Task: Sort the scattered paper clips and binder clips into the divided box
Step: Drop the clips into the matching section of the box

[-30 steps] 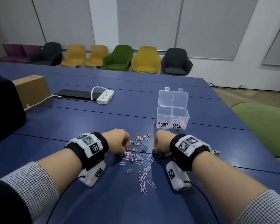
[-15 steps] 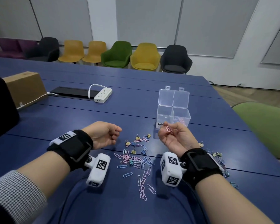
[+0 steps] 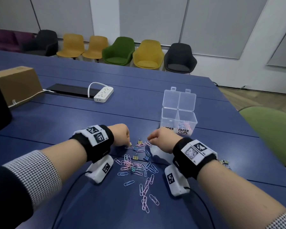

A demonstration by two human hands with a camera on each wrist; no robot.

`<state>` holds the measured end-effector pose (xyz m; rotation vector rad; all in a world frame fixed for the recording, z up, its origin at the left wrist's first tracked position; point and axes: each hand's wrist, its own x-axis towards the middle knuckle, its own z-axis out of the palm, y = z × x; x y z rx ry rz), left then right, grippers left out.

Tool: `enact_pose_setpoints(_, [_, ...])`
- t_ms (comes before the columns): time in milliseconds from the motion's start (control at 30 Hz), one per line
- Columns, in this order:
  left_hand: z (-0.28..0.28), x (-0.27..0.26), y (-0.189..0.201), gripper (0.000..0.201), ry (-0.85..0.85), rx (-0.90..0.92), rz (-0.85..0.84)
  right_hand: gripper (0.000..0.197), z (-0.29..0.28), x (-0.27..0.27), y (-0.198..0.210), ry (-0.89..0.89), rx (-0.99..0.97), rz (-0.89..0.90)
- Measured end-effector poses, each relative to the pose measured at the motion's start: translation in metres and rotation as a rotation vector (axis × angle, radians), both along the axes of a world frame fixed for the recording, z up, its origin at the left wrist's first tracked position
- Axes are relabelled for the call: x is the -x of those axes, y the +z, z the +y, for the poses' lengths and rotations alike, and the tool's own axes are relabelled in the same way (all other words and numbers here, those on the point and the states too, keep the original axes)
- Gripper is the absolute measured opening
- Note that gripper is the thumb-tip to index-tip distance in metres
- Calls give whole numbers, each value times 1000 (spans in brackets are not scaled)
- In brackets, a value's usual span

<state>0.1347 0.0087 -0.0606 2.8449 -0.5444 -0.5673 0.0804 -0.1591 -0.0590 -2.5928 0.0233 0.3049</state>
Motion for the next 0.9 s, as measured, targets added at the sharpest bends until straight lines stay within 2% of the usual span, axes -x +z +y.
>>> enact_pose_setpoints(167, [-2, -10, 6, 12, 25, 81, -53, 32, 1, -4, -3, 105, 242, 32])
enact_pose_setpoints(333, [-2, -10, 3, 19, 26, 99, -115, 28, 4, -6, -1, 173, 288, 13])
enact_pose_setpoints(600, [-4, -3, -5, 16, -77, -73, -68, 22, 26, 0, -4, 254, 508, -71])
enact_pose_setpoints(733, [-8, 0, -6, 13, -133, -155, -58, 20, 29, 2, -8, 248, 496, -73])
enact_pose_setpoints(867, [-10, 7, -5, 29, -187, -314, -72, 6, 27, 3, -5, 225, 501, -1])
enact_pose_setpoints(900, [-11, 9, -6, 36, -203, -349, -76, 9, 25, 4, -5, 221, 509, 22])
